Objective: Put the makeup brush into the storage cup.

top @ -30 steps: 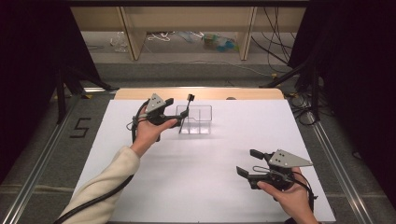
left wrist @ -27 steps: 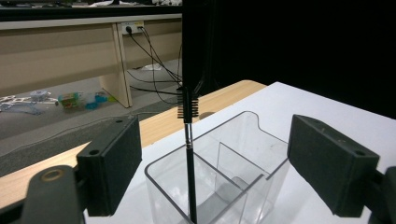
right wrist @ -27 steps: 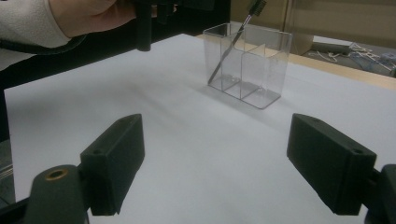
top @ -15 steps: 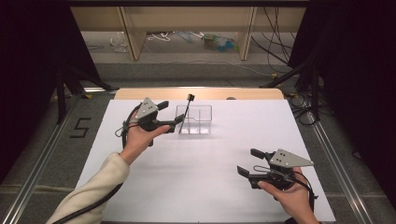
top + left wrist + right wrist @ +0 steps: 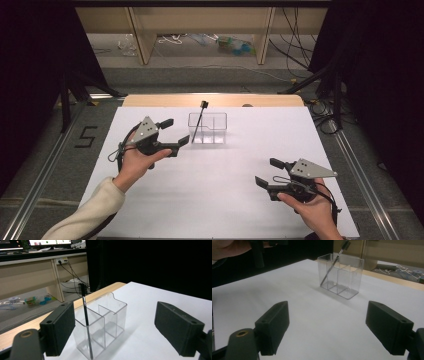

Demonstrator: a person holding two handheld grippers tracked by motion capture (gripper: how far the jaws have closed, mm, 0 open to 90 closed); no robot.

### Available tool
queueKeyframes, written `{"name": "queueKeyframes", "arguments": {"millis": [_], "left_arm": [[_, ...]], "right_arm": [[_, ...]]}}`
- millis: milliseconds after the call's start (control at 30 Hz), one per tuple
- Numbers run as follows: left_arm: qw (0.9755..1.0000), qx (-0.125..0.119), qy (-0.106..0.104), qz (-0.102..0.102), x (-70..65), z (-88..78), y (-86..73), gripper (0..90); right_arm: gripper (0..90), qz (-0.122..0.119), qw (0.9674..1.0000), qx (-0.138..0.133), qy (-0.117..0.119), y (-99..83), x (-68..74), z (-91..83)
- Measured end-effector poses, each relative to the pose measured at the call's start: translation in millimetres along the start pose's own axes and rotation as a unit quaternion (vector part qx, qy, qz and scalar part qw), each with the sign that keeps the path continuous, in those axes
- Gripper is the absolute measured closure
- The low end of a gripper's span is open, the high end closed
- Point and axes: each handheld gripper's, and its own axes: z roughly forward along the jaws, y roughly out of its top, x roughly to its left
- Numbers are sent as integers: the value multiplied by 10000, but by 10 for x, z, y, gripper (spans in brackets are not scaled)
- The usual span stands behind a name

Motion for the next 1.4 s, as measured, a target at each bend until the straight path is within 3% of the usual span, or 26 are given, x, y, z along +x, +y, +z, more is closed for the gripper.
{"name": "queueKeyframes", "arguments": {"millis": [267, 300, 400, 433, 467, 733, 833, 967, 1100, 1167, 1367, 1400], "left_arm": [[9999, -18, -119, 12, -76, -188, -49, 167], [9999, -12, -147, 5, -92, -207, -57, 167], [9998, -25, -215, 1, -136, -259, -89, 167], [9997, -32, -242, 17, -149, -281, -100, 168], [9996, -36, -262, 22, -161, -304, -110, 168], [9996, -131, -247, -32, -183, -495, -149, 167], [9996, -169, -224, -80, -189, -553, -175, 168], [9994, -185, -274, -64, -197, -609, -205, 166], [9993, -196, -295, -72, -217, -650, -229, 167], [9993, -193, -306, -77, -232, -673, -244, 167], [9991, -143, -398, -13, -263, -753, -300, 168], [9991, -146, -394, -69, -269, -767, -311, 168]], "right_arm": [[201, -31, 10000, 34, -32, 4, -15, -8], [201, 85, 10000, -15, 20, -3, -5, 6], [201, 108, 9999, 0, 35, -4, -9, 3], [201, 0, 9999, 155, -72, 8, -22, -28], [202, 3, 10000, -22, -18, -1, -28, 0], [202, 26, 10000, -32, -32, 2, -32, -2], [202, 163, 9998, 81, -4, 5, -20, -14], [202, -2, 10000, -24, -25, -2, -52, 5], [202, 42, 10000, -47, -36, -4, -55, 6], [202, 180, 9998, 29, 10, -7, -41, 1], [202, 173, 9998, 1, 18, -10, -37, 11], [202, 165, 9998, 107, -34, -2, -38, -9]]}}
